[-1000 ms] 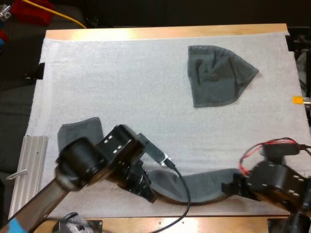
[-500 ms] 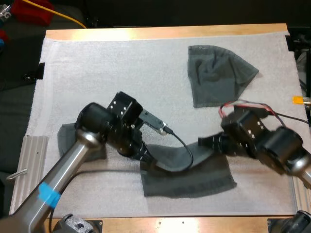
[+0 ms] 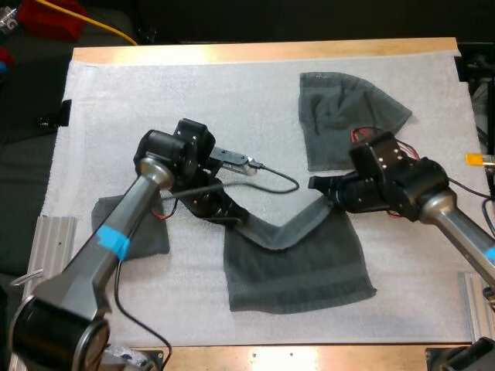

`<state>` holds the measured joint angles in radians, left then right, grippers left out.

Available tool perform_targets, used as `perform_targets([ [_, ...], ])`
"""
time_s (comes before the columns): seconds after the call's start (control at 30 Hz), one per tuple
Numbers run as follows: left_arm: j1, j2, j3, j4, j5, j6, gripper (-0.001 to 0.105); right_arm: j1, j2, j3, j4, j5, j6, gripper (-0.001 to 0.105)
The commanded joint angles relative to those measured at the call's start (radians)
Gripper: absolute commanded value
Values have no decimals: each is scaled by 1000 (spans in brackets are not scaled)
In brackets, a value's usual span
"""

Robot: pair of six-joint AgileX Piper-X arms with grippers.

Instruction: Pick towel from pile, fold and stack

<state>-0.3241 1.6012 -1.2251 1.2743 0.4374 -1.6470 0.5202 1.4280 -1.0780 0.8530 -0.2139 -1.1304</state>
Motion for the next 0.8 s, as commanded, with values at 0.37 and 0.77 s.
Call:
perform_targets([
  [0.37,125,116,-1,-137,131,-65,0,-99,144,-1,-104,-53,81,1],
  [0.77,238,123,-1,-228,287,-129,63,-101,179,-1,-339,-116,193,37],
])
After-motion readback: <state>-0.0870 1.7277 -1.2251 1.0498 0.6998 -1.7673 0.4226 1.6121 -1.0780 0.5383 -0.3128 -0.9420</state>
